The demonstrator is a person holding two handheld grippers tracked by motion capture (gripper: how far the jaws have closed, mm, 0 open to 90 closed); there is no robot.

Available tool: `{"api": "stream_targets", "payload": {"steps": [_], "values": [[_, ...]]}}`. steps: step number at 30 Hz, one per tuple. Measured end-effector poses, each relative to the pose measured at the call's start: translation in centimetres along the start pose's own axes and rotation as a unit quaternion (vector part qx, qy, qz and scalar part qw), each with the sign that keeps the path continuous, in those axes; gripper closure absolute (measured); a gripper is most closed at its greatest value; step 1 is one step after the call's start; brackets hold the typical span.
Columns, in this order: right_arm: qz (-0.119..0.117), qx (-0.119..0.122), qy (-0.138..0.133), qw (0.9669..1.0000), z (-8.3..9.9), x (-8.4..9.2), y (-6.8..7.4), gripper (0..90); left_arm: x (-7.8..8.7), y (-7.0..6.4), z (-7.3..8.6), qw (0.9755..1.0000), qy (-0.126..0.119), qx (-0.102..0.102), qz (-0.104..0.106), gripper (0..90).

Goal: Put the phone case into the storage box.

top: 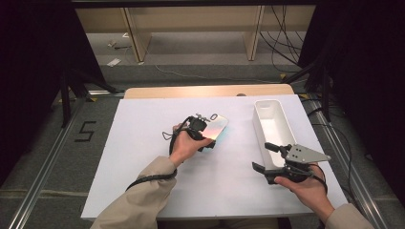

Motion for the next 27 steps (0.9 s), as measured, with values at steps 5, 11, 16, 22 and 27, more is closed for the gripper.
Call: {"api": "stream_targets", "payload": {"steps": [5, 11, 16, 22, 27], "values": [[0.003, -0.001, 0.0, 1.0, 0.0, 0.0, -0.1, 17.1, 0.9, -0.1, -0.1, 0.9999, -0.016, -0.004, 0.004, 17.1], [0.007, -0.001, -0.001, 1.0, 0.0, 0.0, -0.1, 16.4, 1.9, -0.3, 0.0, 0.9994, -0.033, -0.003, 0.004, 17.1], [0.009, -0.005, 0.0, 1.0, 0.0, 0.0, -0.2, 15.8, 2.6, -0.5, 0.2, 0.9989, -0.045, -0.01, 0.009, 17.1], [0.011, -0.011, -0.004, 0.9999, -0.2, 0.0, -0.1, 14.6, 3.5, -0.6, 0.4, 0.9983, -0.056, -0.017, 0.008, 17.1], [0.015, -0.008, -0.006, 0.9998, -0.3, 0.0, -0.2, 12.3, 4.3, -0.5, 0.8, 0.9978, -0.063, -0.019, 0.007, 17.1]]}}
Point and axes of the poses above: each handheld gripper's, and its own axes: x roughly backward along the jaws, z roughly out of its underside, y roughly to its left, the point moved 8 cm from there along -x, roughly forward along the jaws, and after that the axes turned 7 degrees about -x, right-handed, at the moved point
